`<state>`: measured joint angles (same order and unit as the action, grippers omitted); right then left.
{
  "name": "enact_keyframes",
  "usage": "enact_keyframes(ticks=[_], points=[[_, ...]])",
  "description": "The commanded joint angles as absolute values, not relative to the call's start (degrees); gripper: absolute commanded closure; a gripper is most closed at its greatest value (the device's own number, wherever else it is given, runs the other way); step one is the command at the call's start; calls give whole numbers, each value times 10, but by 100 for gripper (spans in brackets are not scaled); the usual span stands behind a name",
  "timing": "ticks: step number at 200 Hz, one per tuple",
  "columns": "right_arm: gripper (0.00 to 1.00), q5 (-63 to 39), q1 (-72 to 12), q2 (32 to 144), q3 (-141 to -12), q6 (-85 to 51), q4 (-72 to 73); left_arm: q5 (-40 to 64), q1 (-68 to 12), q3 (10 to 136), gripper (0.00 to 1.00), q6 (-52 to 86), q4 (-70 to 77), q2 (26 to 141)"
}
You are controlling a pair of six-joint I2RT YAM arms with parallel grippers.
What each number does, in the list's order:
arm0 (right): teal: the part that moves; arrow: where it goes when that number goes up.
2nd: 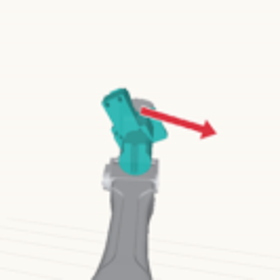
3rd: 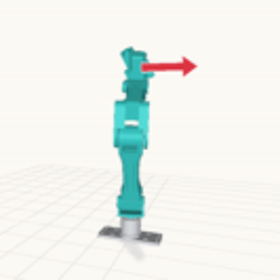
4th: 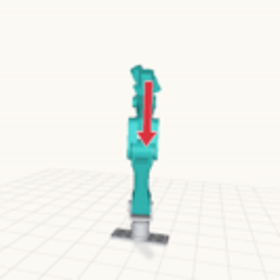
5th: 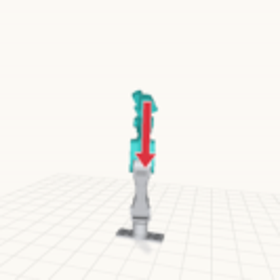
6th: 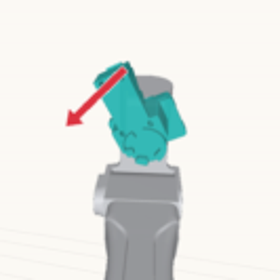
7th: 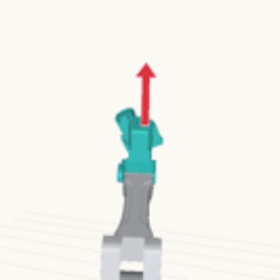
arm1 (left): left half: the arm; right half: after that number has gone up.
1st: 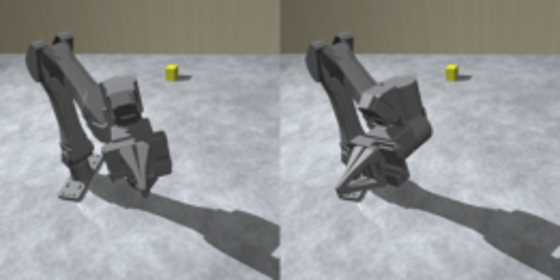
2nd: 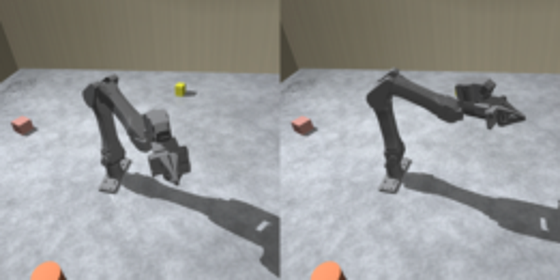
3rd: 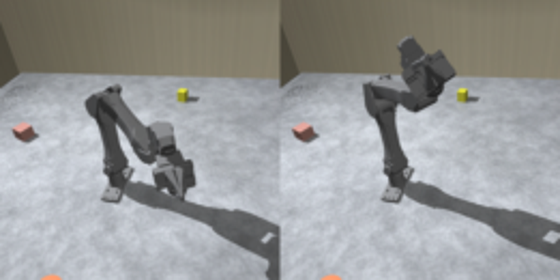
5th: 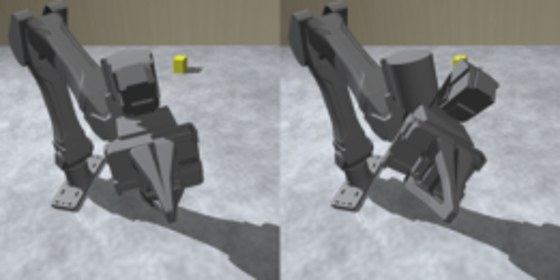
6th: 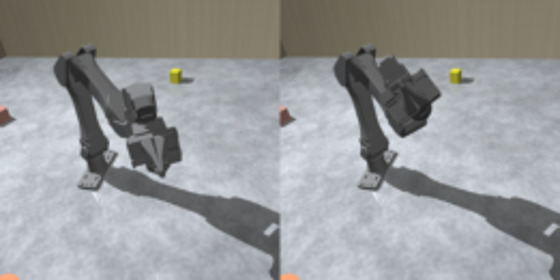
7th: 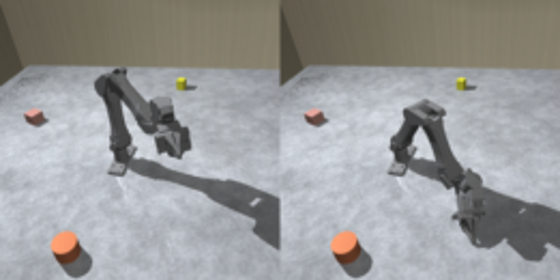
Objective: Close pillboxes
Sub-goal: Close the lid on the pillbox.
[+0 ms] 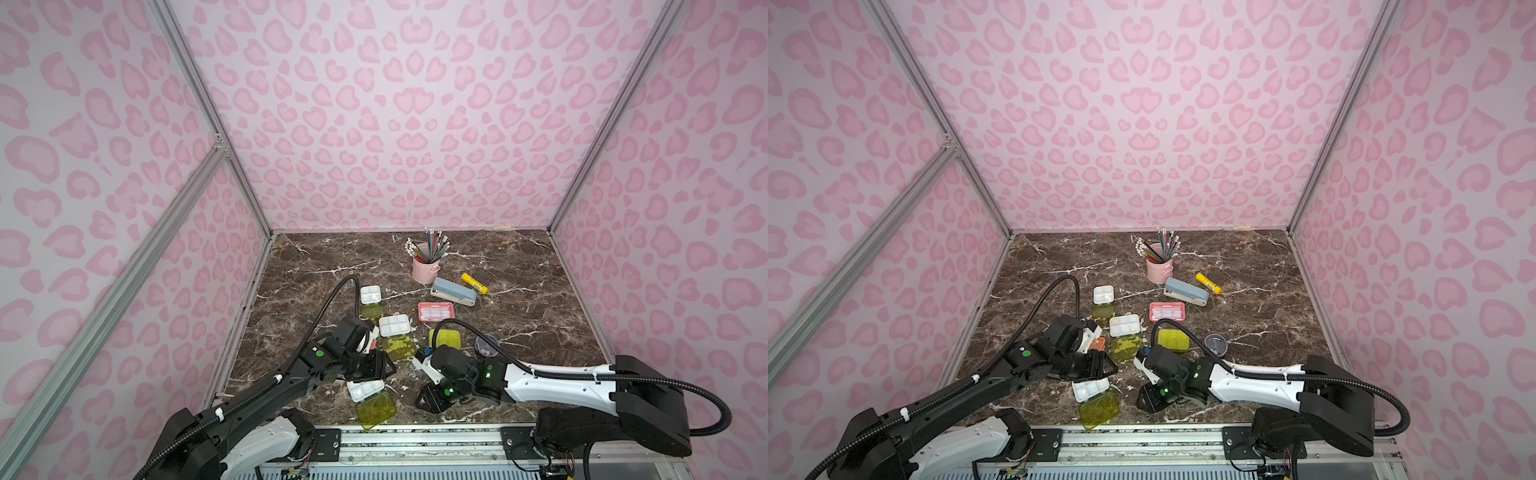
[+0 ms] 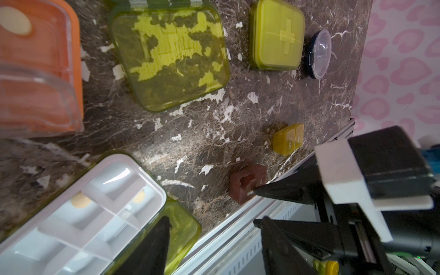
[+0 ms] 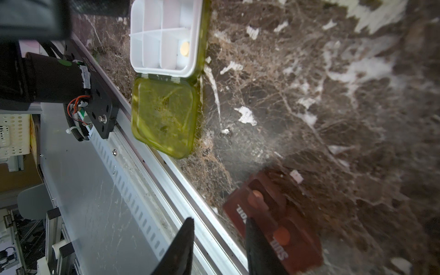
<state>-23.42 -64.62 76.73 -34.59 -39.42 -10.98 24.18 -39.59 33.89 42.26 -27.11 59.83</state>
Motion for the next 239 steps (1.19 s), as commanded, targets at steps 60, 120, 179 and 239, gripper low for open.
enact_keyframes(ticks=[60, 120, 179, 239], points=[[62, -237, -647, 781, -336, -390, -100, 245, -394, 335, 37, 417, -257, 597], [61, -237, -653, 794, -338, -391, -96, 243, -394, 332, 37, 417, -260, 592], [61, -237, -653, 802, -328, -392, -92, 241, -395, 330, 37, 417, -261, 590], [61, -234, -651, 806, -318, -392, -89, 241, -395, 330, 37, 417, -261, 590]])
